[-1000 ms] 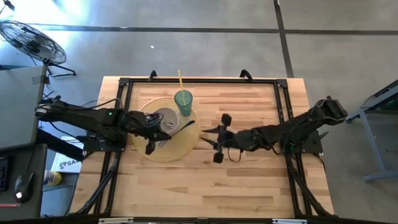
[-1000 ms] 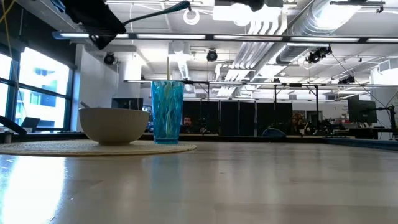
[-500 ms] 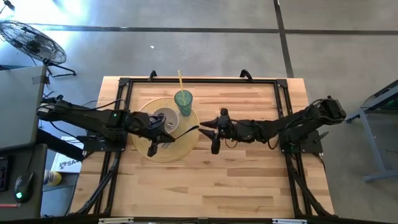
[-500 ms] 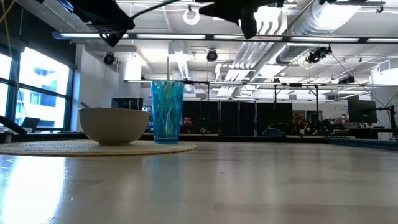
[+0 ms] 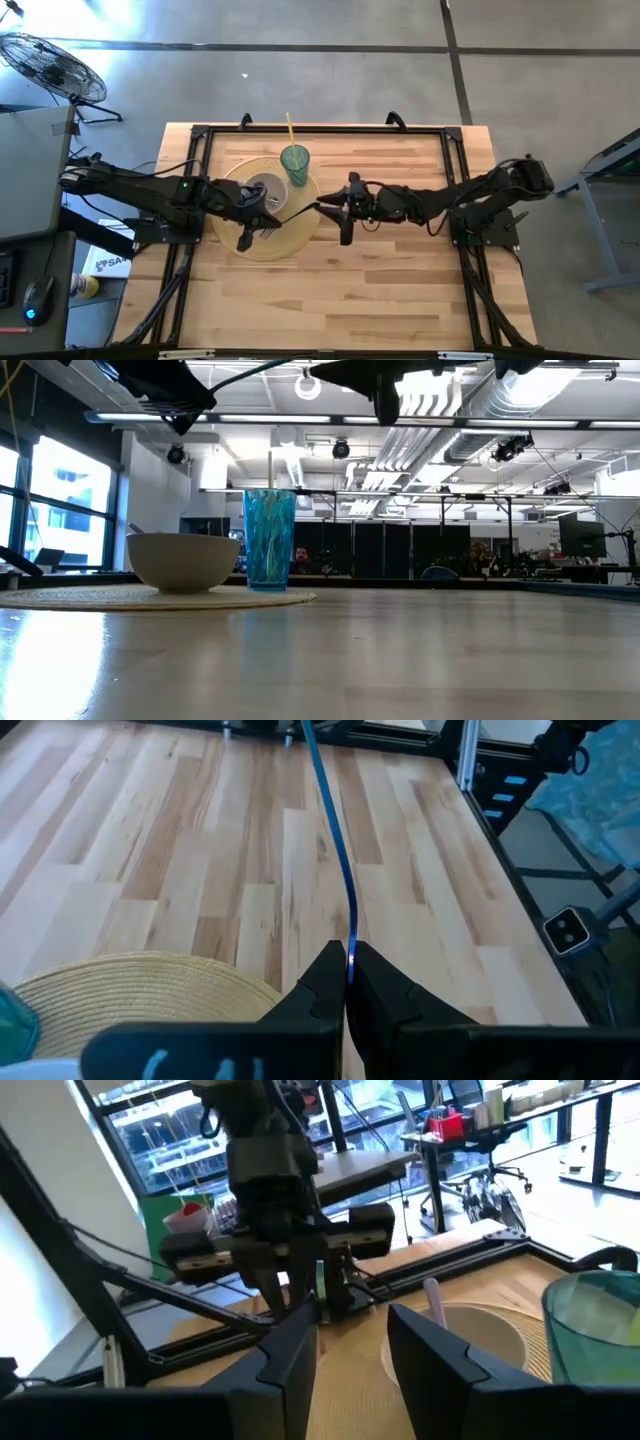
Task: Pick & Place Utensil
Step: Put the blue fork into the white bowl
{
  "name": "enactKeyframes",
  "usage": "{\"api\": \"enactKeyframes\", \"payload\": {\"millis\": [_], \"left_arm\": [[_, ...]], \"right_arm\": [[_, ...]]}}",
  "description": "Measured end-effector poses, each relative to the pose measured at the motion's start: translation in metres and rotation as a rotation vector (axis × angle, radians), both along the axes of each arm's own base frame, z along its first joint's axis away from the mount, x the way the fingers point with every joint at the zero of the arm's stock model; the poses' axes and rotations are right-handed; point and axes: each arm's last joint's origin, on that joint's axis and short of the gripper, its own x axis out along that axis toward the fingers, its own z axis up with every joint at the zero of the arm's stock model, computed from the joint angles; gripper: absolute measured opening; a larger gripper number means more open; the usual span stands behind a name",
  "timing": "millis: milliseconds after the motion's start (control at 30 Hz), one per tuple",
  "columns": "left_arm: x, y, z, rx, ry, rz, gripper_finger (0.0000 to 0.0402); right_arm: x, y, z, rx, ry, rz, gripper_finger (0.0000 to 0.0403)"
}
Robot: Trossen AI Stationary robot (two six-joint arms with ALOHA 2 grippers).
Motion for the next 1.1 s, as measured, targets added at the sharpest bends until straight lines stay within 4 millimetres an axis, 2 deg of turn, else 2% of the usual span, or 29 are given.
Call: {"api": "enactKeyframes", "payload": {"millis": [200,400,767,967,1100], "left_arm": [[0.002,0.0,-0.002,0.0,0.007,-0.005,0.0001],[0.002,0.0,-0.002,0.003,0.008,0.001,0.0001],[0.002,0.0,-0.002,0.003,0.012,0.003,0.0001],[0.002,0.0,-0.002,-0.002,0.008,0.01,0.0001],[0.002,0.001,-0.001,-0.006,0.005,0.037,0.0023]], "right_arm": [[0.008,-0.002,-0.002,0.014,-0.084,0.036,0.0119],[0.012,-0.002,-0.008,0.046,-0.074,0.038,0.0107],[0.011,-0.002,-0.005,0.029,-0.102,0.033,0.0009],[0.01,0.005,-0.005,0.029,-0.102,-0.018,0.0011],[0.008,0.014,-0.005,-0.001,-0.096,-0.077,0.0006]]}}
